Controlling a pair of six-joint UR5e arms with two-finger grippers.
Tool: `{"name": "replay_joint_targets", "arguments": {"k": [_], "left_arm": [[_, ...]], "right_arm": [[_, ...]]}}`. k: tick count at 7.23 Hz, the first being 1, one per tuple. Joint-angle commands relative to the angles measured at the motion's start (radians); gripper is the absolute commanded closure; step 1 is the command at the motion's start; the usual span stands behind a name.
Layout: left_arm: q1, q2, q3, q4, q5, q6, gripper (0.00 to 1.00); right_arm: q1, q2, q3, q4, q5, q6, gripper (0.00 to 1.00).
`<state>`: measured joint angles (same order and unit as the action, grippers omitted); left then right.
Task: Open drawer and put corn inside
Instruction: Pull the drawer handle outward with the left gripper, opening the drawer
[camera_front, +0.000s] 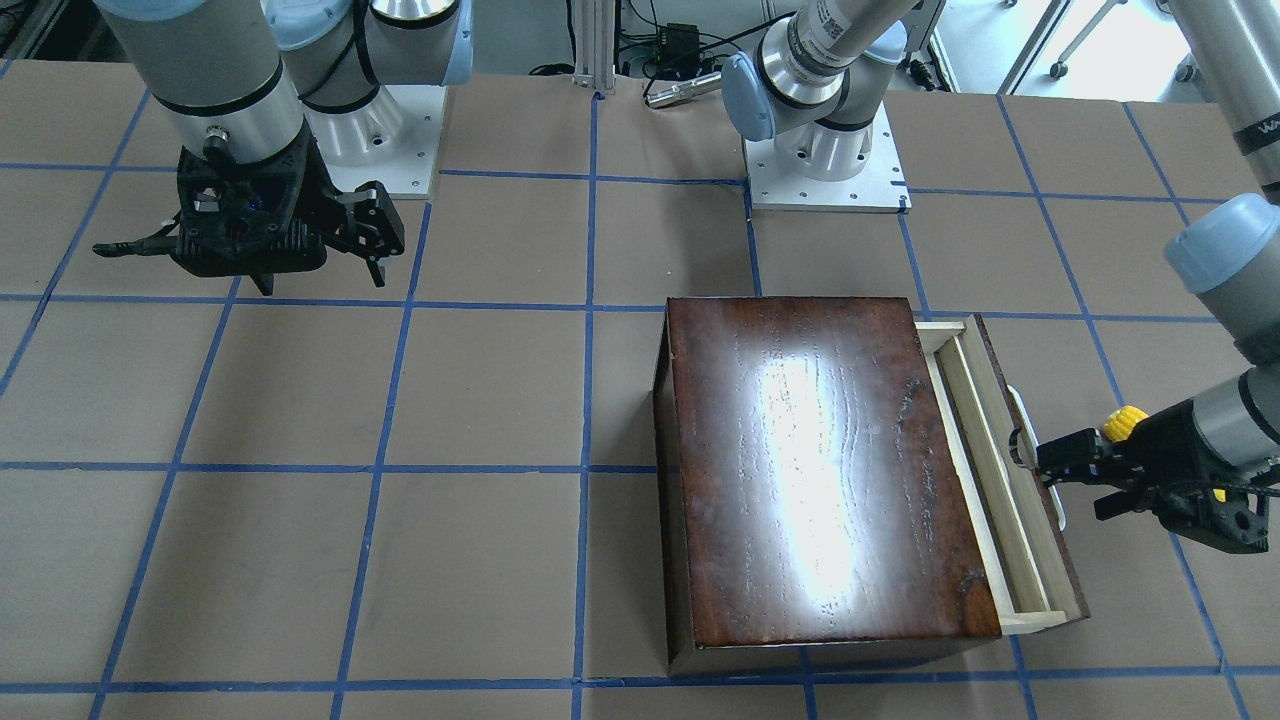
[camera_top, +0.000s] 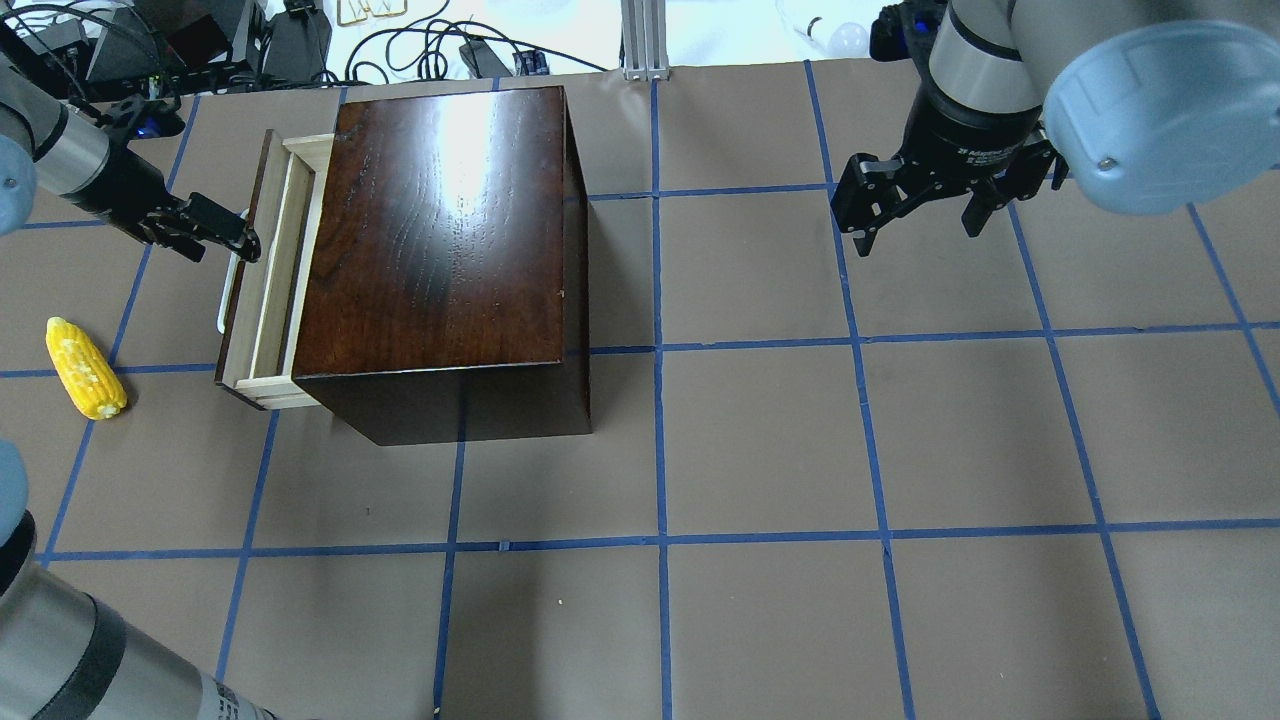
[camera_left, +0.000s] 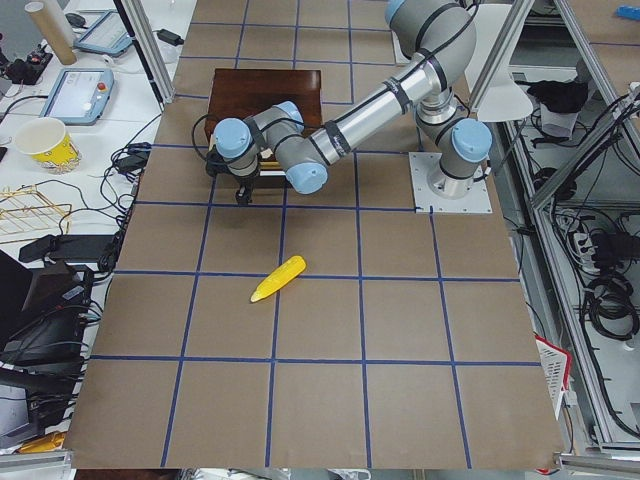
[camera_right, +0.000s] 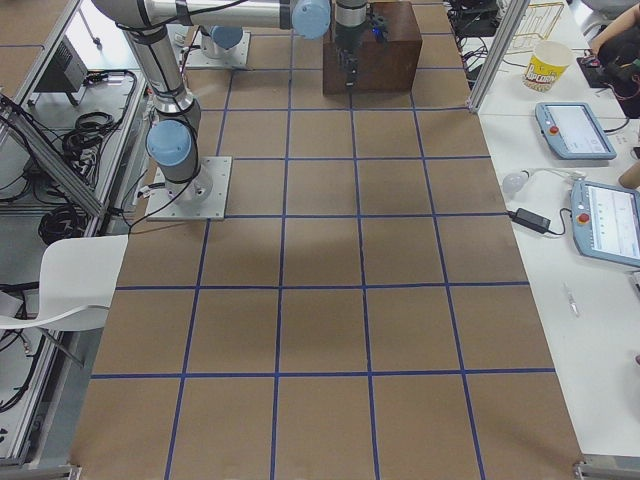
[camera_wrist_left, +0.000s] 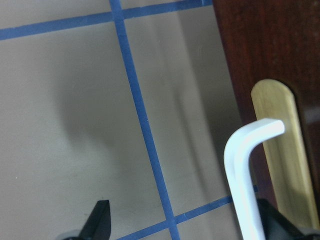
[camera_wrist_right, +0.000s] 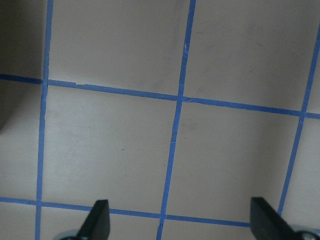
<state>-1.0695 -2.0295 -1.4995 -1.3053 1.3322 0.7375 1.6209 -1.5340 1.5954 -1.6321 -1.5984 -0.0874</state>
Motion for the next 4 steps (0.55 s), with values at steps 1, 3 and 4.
{"name": "replay_joint_targets", "arguments": {"k": [1,3,4], "left_arm": [[0.005,-0.001,0.054,-0.058,0.005,0.014,0.00],[0.040,-0.020,0.054,-0.058,0.004,0.077,0.00],[0.052,-0.027,0.061,-0.057,0.004,0.098,0.00]], "right_arm": [[0.000,0.000,0.000,0.000,0.000,0.000,0.00],[0.000,0.000,0.000,0.000,0.000,0.000,0.00],[-0.003,0.000,0.000,0.000,0.000,0.000,0.00]]}}
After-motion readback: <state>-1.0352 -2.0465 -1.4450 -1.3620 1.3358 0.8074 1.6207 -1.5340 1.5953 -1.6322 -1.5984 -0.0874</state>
